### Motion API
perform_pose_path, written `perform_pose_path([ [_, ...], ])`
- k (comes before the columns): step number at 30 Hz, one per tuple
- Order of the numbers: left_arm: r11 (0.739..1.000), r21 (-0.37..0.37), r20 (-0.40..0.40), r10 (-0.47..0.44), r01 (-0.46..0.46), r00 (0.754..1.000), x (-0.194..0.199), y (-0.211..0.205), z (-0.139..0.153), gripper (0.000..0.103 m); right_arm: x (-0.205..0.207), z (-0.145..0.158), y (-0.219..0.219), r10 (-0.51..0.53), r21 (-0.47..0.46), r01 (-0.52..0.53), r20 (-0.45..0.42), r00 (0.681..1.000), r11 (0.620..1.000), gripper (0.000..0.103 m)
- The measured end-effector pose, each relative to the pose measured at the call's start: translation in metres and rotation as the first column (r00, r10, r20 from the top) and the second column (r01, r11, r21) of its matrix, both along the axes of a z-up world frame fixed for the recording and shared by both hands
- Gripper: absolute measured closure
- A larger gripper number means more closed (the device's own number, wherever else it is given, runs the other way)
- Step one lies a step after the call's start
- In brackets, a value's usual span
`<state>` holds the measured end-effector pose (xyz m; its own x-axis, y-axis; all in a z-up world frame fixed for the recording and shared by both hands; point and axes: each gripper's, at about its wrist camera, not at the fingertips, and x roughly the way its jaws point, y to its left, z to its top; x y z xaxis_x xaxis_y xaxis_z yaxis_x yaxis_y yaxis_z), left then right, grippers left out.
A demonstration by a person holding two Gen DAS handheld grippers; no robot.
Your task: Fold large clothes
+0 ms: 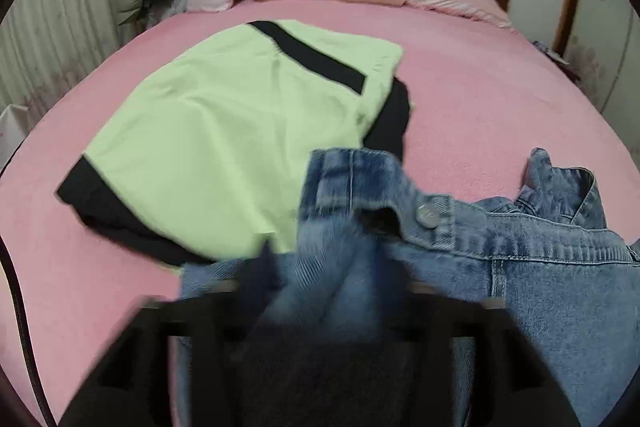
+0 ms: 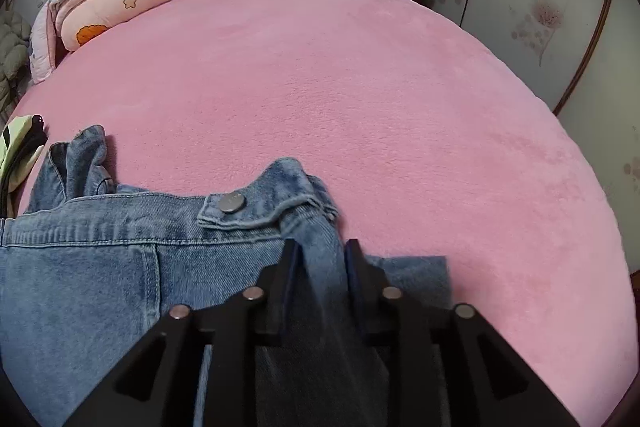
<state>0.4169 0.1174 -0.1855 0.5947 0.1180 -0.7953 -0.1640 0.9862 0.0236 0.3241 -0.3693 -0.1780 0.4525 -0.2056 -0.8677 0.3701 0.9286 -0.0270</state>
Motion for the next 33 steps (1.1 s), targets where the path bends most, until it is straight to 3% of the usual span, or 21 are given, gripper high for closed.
perform_pose_path([
  [3,1.0,-0.014,0.041,-0.009,0.01,0.999,-0.016,0.002,0.026,0.028,-0.011,0.025,0.004,0.013,0.012,-0.013,0.013,1.0,1.0,0.078],
  [7,0.998,0.012,0.099,-0.058,0.057,0.993,-0.047,-0.007,0.072,0.027,-0.042,0.073,0.015,0.067,0.036,-0.071,0.105,0.992,0.997,0.077],
  [10,0.993,0.018,0.148,-0.116,0.114,0.982,-0.081,-0.025,0.107,0.02,-0.074,0.107,0.032,0.096,0.033,-0.104,0.188,0.977,0.994,0.069],
  [14,0.981,-0.021,0.2,-0.183,0.191,0.963,-0.123,-0.05,0.123,0.02,-0.105,0.123,0.066,0.147,0.048,-0.162,0.228,0.962,0.986,0.069],
  [19,0.974,-0.057,0.172,-0.208,0.221,0.963,-0.155,-0.088,0.093,0.02,-0.136,0.112,0.126,0.232,-0.005,-0.238,0.256,0.938,0.971,0.069],
  [25,0.99,-0.064,0.051,-0.121,0.124,0.991,-0.163,-0.096,0.027,0.02,-0.144,0.05,0.184,0.314,0.017,-0.321,0.173,0.934,0.947,0.069],
  [29,0.999,-0.033,-0.028,-0.041,0.041,0.999,-0.157,-0.063,-0.006,0.02,-0.145,0.009,0.172,0.292,0.005,-0.294,0.088,0.952,0.956,0.069],
  [33,0.998,-0.043,0.011,-0.044,0.044,0.999,-0.164,-0.035,-0.004,0.023,-0.154,0.007,0.136,0.215,-0.05,-0.211,0.096,0.972,0.976,0.071],
])
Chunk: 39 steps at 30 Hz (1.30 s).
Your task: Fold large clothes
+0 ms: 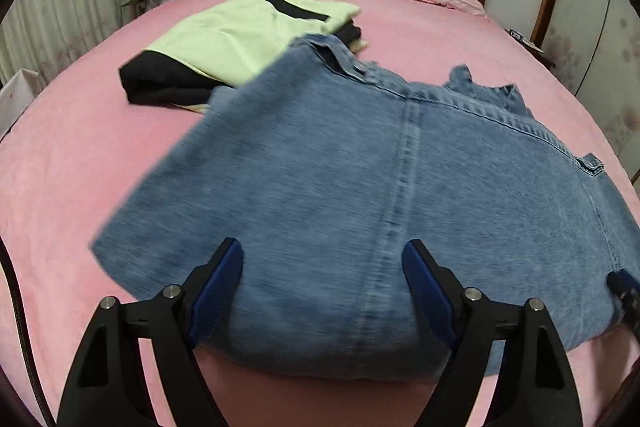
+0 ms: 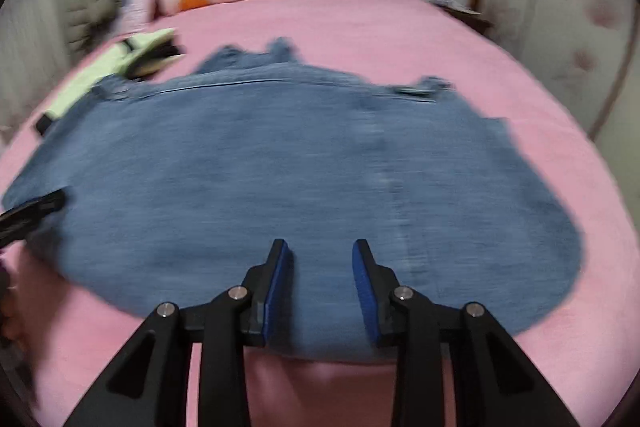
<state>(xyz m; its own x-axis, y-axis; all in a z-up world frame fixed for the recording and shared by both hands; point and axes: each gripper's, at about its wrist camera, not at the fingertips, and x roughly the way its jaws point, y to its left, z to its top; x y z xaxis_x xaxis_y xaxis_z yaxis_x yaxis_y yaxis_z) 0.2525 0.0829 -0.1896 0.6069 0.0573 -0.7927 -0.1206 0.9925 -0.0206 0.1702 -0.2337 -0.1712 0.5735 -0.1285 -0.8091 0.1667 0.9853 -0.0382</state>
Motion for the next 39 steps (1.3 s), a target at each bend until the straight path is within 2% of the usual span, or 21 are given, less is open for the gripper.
perform_pose_path([
  [2,1.0,0.025,0.014,0.001,-0.001,1.0,-0.006,0.005,0.003,0.023,-0.004,0.0,-0.024,-0.061,-0.03,0.061,-0.002,0.998,0.998,0.071],
  [5,0.999,0.039,0.03,0.011,-0.012,0.999,-0.011,0.011,0.006,0.029,-0.015,0.002,-0.065,-0.167,-0.039,0.167,0.004,0.986,0.985,0.071],
  [8,0.997,0.054,0.054,0.046,-0.049,0.998,-0.014,0.017,0.009,0.035,-0.026,0.008,-0.093,-0.221,-0.023,0.221,0.024,0.975,0.975,0.088],
  [10,0.996,0.06,0.071,0.065,-0.069,0.995,-0.015,0.019,0.012,0.035,-0.03,0.009,-0.1,-0.241,-0.026,0.242,0.031,0.97,0.97,0.088],
  [16,0.993,0.077,0.052,0.084,-0.088,0.995,-0.015,0.023,0.003,0.035,-0.024,-0.004,-0.094,-0.245,-0.081,0.245,0.005,0.97,0.966,0.088],
  [23,0.993,0.076,0.034,0.083,-0.086,0.996,-0.011,0.022,0.0,0.035,-0.025,-0.009,-0.097,-0.254,-0.051,0.255,0.007,0.967,0.966,0.087],
  [28,0.994,0.078,-0.005,0.073,-0.073,0.997,-0.007,0.021,0.006,0.034,-0.022,-0.008,-0.09,-0.245,-0.096,0.244,-0.004,0.969,0.965,0.085],
  [31,0.996,0.054,-0.039,0.074,-0.072,0.996,-0.007,0.022,0.014,0.028,-0.021,0.001,-0.089,-0.246,-0.088,0.244,-0.015,0.969,0.966,0.084],
  [33,0.995,0.042,-0.042,0.087,-0.085,0.995,-0.011,0.023,0.025,0.019,-0.022,0.01,-0.089,-0.251,-0.049,0.25,-0.017,0.968,0.967,0.082],
  [39,0.998,-0.007,-0.037,0.06,-0.06,0.998,-0.024,0.022,0.07,0.018,-0.029,0.044,-0.073,-0.231,0.015,0.231,0.004,0.973,0.973,0.082],
])
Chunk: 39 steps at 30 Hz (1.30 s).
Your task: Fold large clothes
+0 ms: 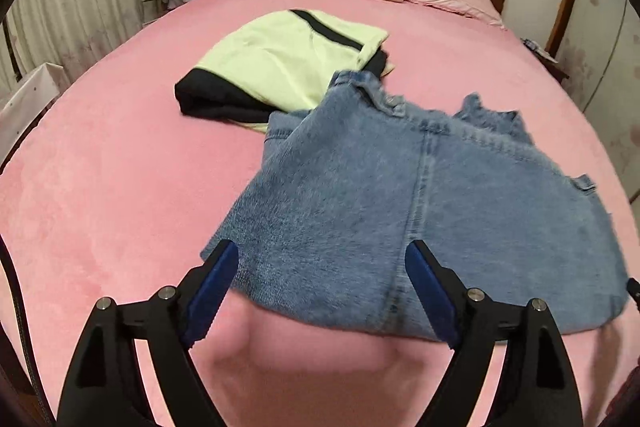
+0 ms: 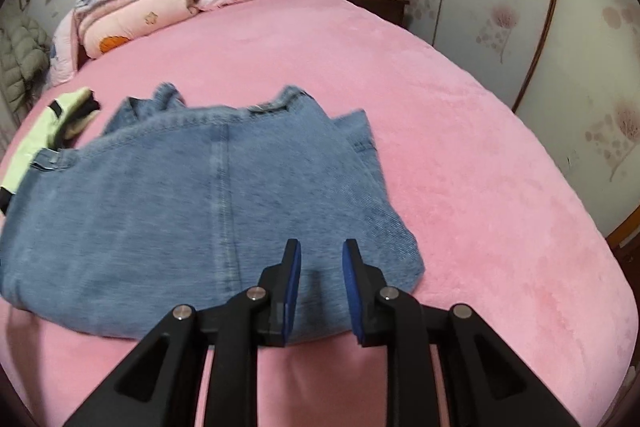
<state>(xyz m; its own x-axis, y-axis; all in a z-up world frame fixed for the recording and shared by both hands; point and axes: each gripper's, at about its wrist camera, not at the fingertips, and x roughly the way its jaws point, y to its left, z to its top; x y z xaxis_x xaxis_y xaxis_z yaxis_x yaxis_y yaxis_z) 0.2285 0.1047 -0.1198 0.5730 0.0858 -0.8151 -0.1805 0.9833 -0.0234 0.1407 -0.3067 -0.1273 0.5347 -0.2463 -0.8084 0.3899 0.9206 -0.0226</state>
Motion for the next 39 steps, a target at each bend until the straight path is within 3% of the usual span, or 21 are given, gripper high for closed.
perform_pose_path([
  [4,1.0,0.006,0.026,-0.03,0.03,0.999,-0.014,-0.007,0.031,0.016,-0.008,0.033,0.019,0.039,0.0,-0.039,0.043,0.998,0.999,0.082],
  [9,0.997,-0.035,0.077,-0.067,0.07,0.995,-0.038,-0.015,0.066,0.01,-0.023,0.07,0.042,0.075,0.012,-0.077,0.113,0.991,0.997,0.061],
  [18,0.979,-0.162,0.108,-0.108,0.125,0.988,-0.073,-0.015,0.083,0.009,-0.051,0.115,0.086,0.144,-0.012,-0.145,0.237,0.961,0.989,0.06],
  [24,0.934,-0.326,0.16,-0.098,0.146,0.982,-0.091,-0.003,0.049,0.009,-0.06,0.106,0.115,0.165,-0.025,-0.164,0.286,0.944,0.986,0.059],
  [30,0.88,-0.465,0.096,-0.052,0.091,0.994,-0.079,0.014,-0.022,0.009,-0.057,0.072,0.14,0.184,-0.003,-0.191,0.282,0.942,0.982,0.059],
  [33,0.842,-0.538,0.055,-0.02,0.046,0.998,-0.062,0.025,-0.059,0.009,-0.049,0.055,0.149,0.199,0.01,-0.209,0.259,0.945,0.978,0.059],
  [36,0.815,-0.579,0.031,0.007,0.012,0.999,-0.048,0.033,-0.082,0.009,-0.037,0.038,0.155,0.204,0.026,-0.215,0.225,0.953,0.976,0.059],
  [39,0.818,-0.575,0.068,0.022,0.021,0.997,-0.036,0.034,-0.094,0.009,-0.026,0.02,0.158,0.205,0.048,-0.219,0.197,0.959,0.975,0.059],
])
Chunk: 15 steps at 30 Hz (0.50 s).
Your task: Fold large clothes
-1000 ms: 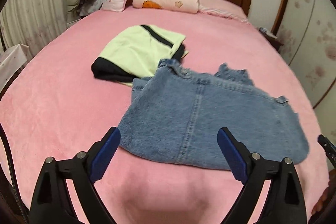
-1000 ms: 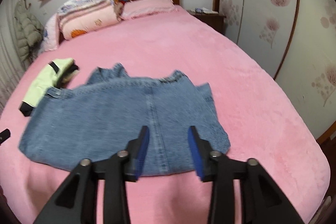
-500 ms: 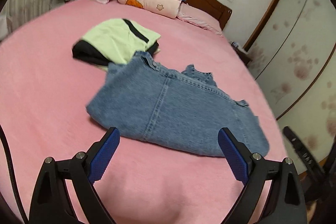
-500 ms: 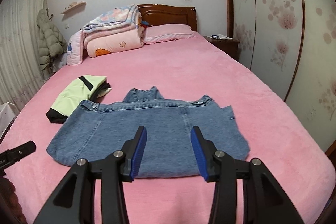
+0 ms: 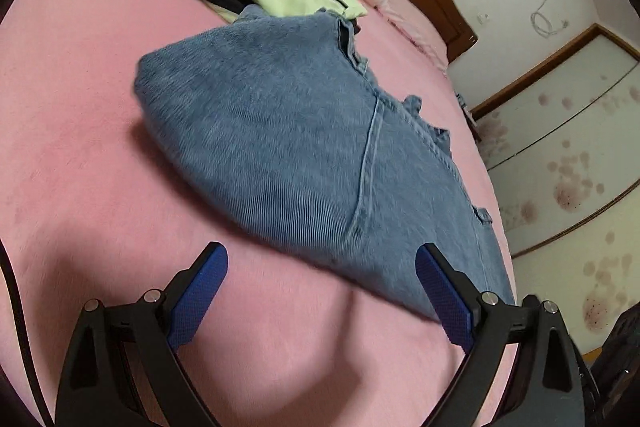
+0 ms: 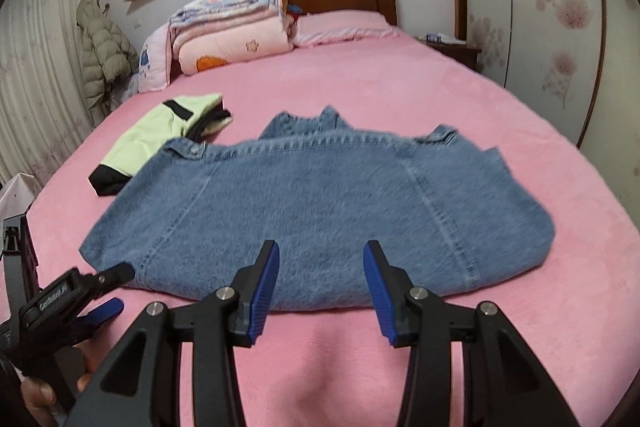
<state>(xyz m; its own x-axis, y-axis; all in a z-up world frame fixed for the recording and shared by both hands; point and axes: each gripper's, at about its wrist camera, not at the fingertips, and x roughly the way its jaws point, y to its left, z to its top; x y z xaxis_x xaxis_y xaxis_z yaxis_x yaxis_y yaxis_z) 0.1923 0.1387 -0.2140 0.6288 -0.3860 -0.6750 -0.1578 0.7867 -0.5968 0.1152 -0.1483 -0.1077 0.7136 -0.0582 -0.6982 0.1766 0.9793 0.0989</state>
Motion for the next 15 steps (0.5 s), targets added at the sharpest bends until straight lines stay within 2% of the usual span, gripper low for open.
perform_pose_path([
  [4,0.999,0.034,0.034,-0.008,0.006,0.999,0.017,-0.002,-0.004,0.009,0.014,-0.019,0.005,0.009,-0.005,-0.009,-0.031,0.999,1.0,0.059],
  [11,0.998,-0.023,0.05,0.059,-0.058,0.997,0.054,0.01,-0.012,0.009,0.038,-0.04,0.008,0.014,-0.049,-0.016,-0.036,0.999,0.999,0.059],
  [15,0.997,-0.016,0.067,0.074,-0.073,0.995,0.062,0.008,-0.01,0.009,0.054,-0.048,0.003,0.011,-0.063,-0.014,-0.05,0.999,0.998,0.059],
])
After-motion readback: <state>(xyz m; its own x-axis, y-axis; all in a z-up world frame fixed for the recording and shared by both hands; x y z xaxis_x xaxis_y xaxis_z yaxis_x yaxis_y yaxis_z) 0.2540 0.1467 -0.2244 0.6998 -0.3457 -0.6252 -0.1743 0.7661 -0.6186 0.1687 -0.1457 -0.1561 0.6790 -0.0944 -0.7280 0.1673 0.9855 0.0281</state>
